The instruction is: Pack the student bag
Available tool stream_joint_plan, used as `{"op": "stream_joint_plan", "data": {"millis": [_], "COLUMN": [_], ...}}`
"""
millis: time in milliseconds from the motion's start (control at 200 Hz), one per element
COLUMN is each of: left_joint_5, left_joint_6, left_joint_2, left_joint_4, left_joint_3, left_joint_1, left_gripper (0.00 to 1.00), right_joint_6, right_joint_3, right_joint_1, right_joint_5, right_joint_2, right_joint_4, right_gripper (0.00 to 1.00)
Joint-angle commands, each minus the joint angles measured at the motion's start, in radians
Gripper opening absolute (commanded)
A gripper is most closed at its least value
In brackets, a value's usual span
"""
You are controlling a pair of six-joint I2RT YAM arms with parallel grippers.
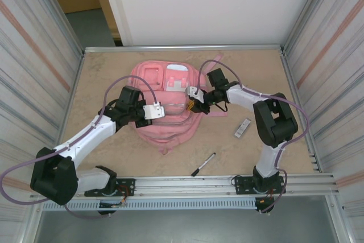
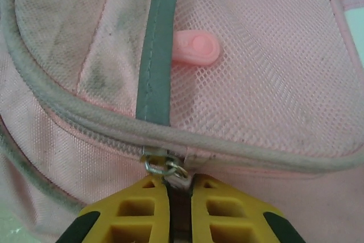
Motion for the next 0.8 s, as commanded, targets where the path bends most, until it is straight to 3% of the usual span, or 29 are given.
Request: {"op": "stream_joint_plan", "data": {"millis": [0,316,561,792], "left_joint_5": [0.030,-0.011,-0.066,-0.115], "left_joint_6": [-0.034,-0.115,-0.273,-0.328], "left_joint_2": [-0.010,0.022,0.037,0.047], "left_joint_4": [0.056,0.045,0.051,0.083], "left_joint_3": [0.032,0.069,0.106,0.083], "left_joint_1": [0.000,-0.014,-0.062,-0.163], "left_gripper": [0.00,0.00,0.00,0.00], "right_joint_6": [0.024,0.107,0.283,0.552], "right_joint_3": [-0.038,-0.136,-0.190,-0.225], "right_joint_1": [-0.004,0.030,0.117,0.168], "right_joint_5": [-0.039,0.037,0.193,0.199], "right_joint_2": [-0.072,-0.208,-0.230,-0.263], "right_joint_4": [-0.005,0.029,0.096,0.185], "right_gripper": [0.00,0.00,0.00,0.00]}}
